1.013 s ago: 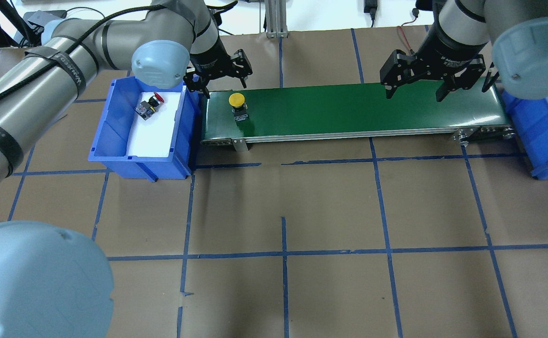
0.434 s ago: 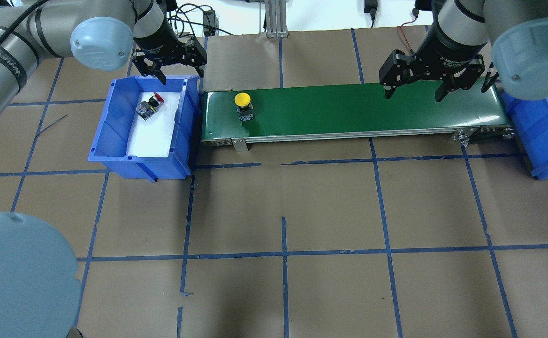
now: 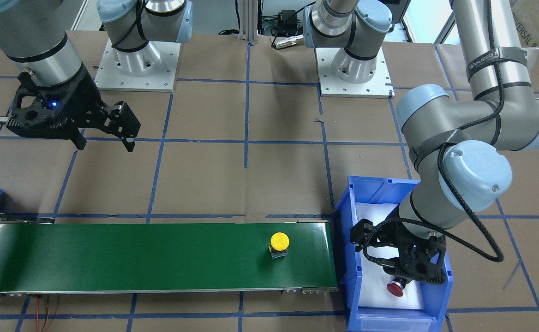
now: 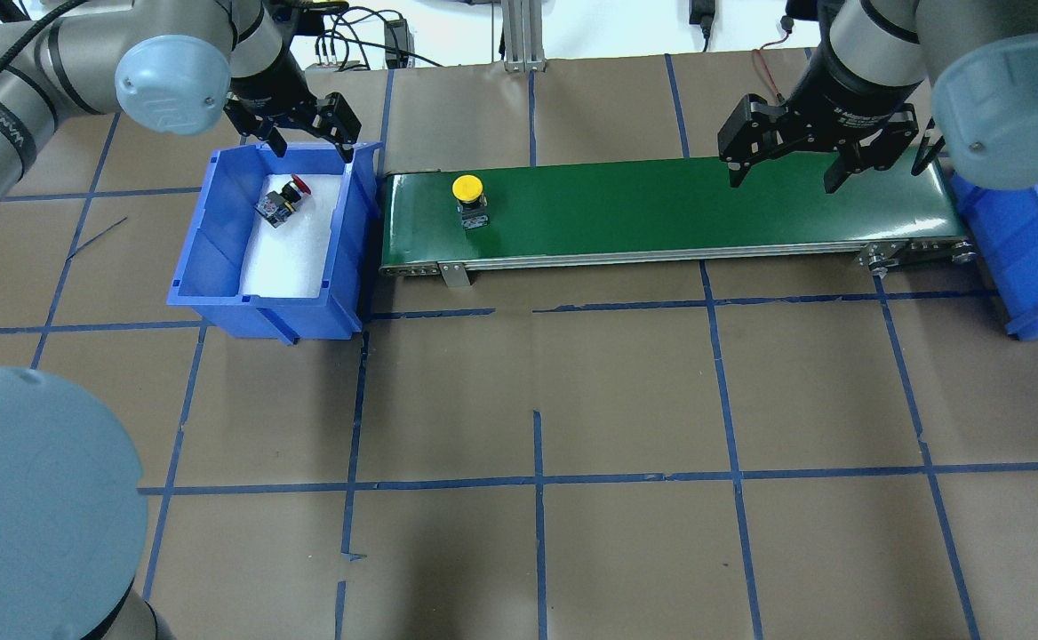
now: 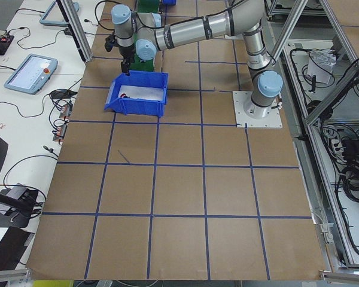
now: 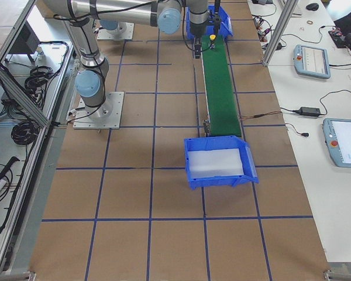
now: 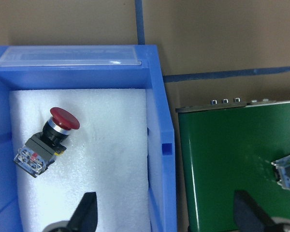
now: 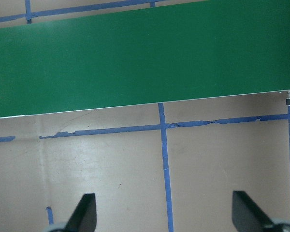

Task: Transport two buttons from left to right
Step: 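Return the left gripper to the bin and grasp the red button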

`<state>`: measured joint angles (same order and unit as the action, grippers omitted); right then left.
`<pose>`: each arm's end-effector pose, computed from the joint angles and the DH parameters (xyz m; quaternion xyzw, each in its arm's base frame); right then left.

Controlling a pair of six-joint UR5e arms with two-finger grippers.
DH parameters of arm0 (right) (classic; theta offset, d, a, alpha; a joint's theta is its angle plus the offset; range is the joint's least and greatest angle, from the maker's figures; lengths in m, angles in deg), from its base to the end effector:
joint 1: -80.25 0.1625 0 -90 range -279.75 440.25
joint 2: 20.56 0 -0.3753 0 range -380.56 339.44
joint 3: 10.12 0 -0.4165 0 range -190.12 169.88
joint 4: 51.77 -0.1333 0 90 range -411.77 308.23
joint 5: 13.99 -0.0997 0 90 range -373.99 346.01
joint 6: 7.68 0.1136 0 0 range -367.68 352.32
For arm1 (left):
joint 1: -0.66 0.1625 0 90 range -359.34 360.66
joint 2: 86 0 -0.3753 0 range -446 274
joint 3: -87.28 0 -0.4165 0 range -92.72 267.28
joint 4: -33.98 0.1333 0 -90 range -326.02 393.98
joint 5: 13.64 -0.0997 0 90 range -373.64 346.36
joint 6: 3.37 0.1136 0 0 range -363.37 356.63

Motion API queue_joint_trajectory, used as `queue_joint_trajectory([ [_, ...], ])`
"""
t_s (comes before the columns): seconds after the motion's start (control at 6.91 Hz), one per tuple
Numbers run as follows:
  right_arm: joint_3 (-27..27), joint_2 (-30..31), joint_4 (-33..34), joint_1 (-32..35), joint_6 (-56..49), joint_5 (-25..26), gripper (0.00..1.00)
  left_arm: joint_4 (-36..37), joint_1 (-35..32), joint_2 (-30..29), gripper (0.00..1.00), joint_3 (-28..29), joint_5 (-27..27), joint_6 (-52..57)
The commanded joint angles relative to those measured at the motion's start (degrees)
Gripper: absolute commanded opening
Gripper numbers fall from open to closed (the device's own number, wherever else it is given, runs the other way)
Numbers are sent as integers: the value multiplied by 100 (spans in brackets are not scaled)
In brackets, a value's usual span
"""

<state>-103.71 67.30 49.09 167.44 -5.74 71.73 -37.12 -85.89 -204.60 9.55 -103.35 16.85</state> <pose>0.1152 -0.5442 0.3920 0.0397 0.9975 -0.0450 0.0370 -0.0925 -0.6909 0.2659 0.1458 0.9891 -0.0225 0.0021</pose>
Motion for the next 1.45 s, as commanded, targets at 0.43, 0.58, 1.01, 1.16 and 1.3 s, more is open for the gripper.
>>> queue_joint_trajectory([
  [0.43,8,3,12,8,0,-91,100,61,349,-330,100,-128,-125,2526],
  [0.58,8,3,3,0,0,-108,100,131,489,-400,100,-189,-82,2722],
  [1.01,8,3,-6,17,0,-117,100,1158,490,-759,99,-216,68,3075],
  [1.16,16,3,3,0,0,-117,100,1343,490,-822,98,-268,86,3075],
  [1.3,16,3,3,8,0,-117,100,1440,490,-849,98,-373,86,3084],
])
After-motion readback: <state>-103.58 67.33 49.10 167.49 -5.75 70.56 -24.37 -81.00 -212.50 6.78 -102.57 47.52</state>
